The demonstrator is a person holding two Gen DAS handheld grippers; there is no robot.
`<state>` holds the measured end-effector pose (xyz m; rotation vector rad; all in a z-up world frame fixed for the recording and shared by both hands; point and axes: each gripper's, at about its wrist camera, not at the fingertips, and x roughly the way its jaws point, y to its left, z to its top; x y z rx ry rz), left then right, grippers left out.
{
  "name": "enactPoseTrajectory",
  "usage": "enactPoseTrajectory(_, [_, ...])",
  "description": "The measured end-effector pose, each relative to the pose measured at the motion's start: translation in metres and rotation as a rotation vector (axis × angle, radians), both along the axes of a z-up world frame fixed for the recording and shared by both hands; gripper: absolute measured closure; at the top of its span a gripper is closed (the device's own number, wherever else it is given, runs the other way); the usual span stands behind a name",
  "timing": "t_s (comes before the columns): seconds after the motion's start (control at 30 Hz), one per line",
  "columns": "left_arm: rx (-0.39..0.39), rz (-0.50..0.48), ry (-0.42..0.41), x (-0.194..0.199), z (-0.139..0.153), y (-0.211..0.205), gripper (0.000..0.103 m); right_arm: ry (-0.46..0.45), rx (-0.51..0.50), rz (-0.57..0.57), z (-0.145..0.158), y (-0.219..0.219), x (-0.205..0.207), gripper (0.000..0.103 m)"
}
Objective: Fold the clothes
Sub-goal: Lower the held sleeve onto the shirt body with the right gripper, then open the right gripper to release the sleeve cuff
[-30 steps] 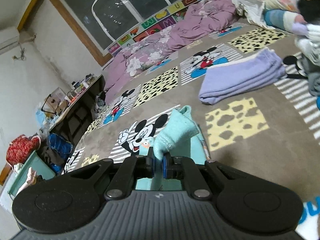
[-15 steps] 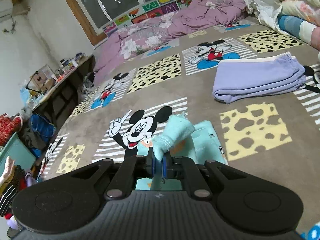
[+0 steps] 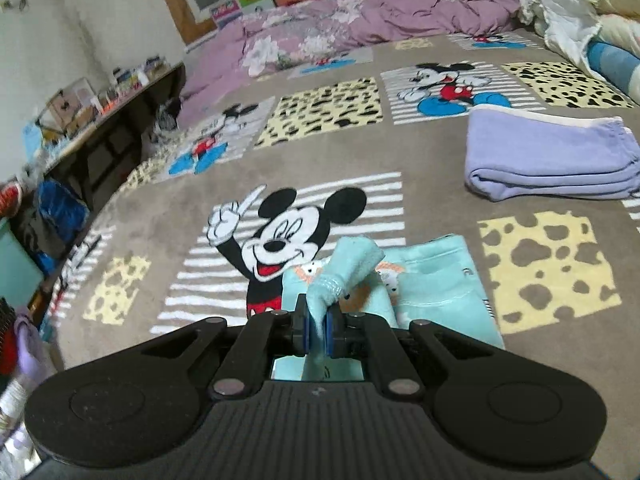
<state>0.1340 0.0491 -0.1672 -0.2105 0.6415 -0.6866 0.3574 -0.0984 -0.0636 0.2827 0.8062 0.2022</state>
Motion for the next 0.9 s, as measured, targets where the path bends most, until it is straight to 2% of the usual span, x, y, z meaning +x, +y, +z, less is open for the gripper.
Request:
enactPoseTrajectory(0.17, [-0.045, 0.000, 0.034, 0.005, 0.000, 0.006, 0.063, 0.052, -0.063, 0.011, -0.016, 0.020, 0.017, 0.094])
enactPoseTrajectory(0.43, [-0.091, 0.011, 0.068, 0.011, -0.001, 0.013, 0.062, 0.125, -0.093, 0.001, -0.044, 0.036, 0.038, 0.093])
enactPoseTrajectory(0.53, [-0.114, 0.014, 0.088, 0.015, -0.002, 0.017, 0.062, 0.142, -0.088, 0.011, -0.047, 0.041, 0.044, 0.086])
enactPoseTrajectory(0.6, [-0.130, 0.016, 0.101, 0.018, -0.002, 0.019, 0.062, 0.126, -0.031, 0.011, -0.041, 0.037, 0.046, 0.072])
enactPoseTrajectory(0.73, [-0.153, 0.025, 0.119, 0.022, -0.003, 0.023, 0.062, 0.046, 0.038, 0.019, -0.018, 0.020, 0.042, 0.067])
enactPoseTrajectory(0.83, [-0.165, 0.041, 0.125, 0.023, -0.002, 0.025, 0.062, -0.002, 0.018, 0.023, -0.006, -0.004, 0.040, 0.065])
enactPoseTrajectory(0.9, [-0.163, 0.055, 0.124, 0.023, -0.001, 0.024, 0.062, 0.006, -0.002, 0.052, -0.010, -0.018, 0.039, 0.065])
